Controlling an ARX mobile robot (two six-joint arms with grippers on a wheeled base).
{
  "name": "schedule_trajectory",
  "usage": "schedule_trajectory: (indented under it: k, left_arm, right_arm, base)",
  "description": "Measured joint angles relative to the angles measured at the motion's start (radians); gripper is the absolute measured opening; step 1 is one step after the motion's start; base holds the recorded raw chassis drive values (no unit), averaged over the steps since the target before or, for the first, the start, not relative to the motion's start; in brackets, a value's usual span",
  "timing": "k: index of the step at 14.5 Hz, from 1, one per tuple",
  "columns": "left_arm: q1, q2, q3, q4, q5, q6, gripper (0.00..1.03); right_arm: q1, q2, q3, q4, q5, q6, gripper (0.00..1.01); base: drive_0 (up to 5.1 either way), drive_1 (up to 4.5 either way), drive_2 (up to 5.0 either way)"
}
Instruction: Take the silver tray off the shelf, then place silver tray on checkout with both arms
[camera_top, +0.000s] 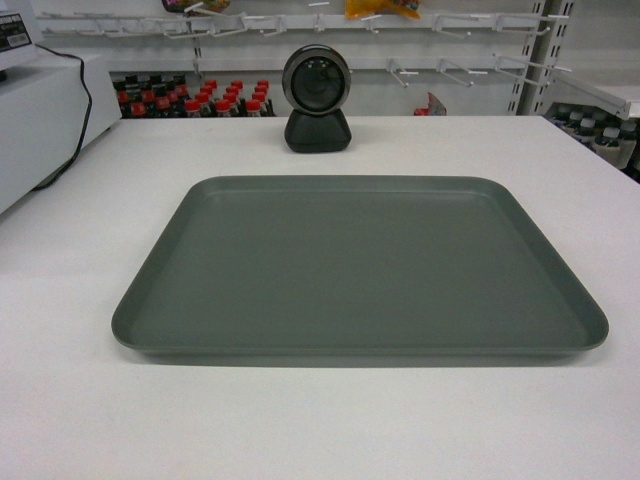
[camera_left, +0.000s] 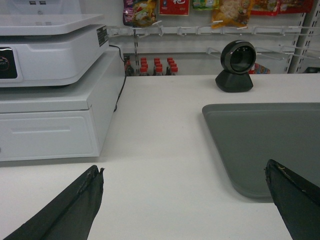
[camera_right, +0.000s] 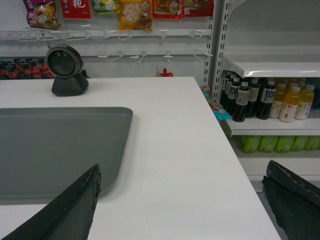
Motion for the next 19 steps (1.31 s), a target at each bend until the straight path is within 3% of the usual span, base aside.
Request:
schedule_trajectory:
  k: [3, 19]
  left_arm:
    - [0.000, 0.000, 0.000, 0.000, 0.000, 0.000, 0.98]
    - [0.000, 0.000, 0.000, -0.001, 0.000, 0.000, 0.98]
  right_arm:
    - [0.000, 0.000, 0.000, 0.000, 0.000, 0.000, 0.98]
    - [0.000, 0.000, 0.000, -0.003, 0.000, 0.000, 0.98]
  base:
    - [0.0, 0.00, 0.0]
    - [0.0, -4.21, 4.1]
